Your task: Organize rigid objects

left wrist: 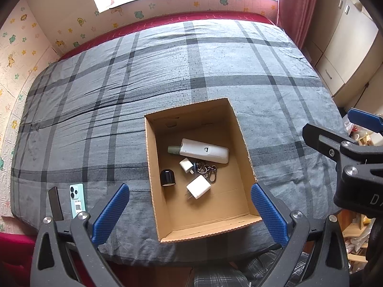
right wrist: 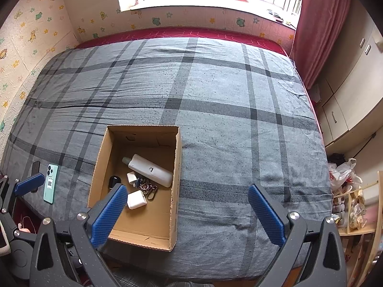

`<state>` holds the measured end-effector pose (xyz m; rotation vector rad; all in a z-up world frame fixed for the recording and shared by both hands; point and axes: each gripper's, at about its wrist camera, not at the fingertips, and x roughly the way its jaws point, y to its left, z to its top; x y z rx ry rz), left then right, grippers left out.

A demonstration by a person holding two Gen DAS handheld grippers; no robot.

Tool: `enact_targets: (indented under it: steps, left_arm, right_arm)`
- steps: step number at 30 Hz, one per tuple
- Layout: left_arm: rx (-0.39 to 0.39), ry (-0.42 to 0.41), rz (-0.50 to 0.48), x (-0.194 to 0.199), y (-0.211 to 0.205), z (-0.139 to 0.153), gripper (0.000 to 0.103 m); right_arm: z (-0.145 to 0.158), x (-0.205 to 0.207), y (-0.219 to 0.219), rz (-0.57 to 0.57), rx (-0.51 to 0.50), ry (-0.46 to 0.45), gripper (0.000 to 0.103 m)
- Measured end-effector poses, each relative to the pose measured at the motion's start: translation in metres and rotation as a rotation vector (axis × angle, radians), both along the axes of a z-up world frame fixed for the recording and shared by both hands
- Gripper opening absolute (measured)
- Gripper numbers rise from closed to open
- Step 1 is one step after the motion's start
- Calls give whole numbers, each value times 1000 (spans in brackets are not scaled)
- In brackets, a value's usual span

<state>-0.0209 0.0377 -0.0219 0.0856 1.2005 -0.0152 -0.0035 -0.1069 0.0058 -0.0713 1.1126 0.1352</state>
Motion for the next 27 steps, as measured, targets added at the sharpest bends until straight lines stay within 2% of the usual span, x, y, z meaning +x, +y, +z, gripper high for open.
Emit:
enact_targets:
  steps: [27]
  left_arm:
    - [-1, 24, 15, 11, -6, -2, 103]
  right_arm:
    - [-4, 10, -6, 19, 34, -5, 103]
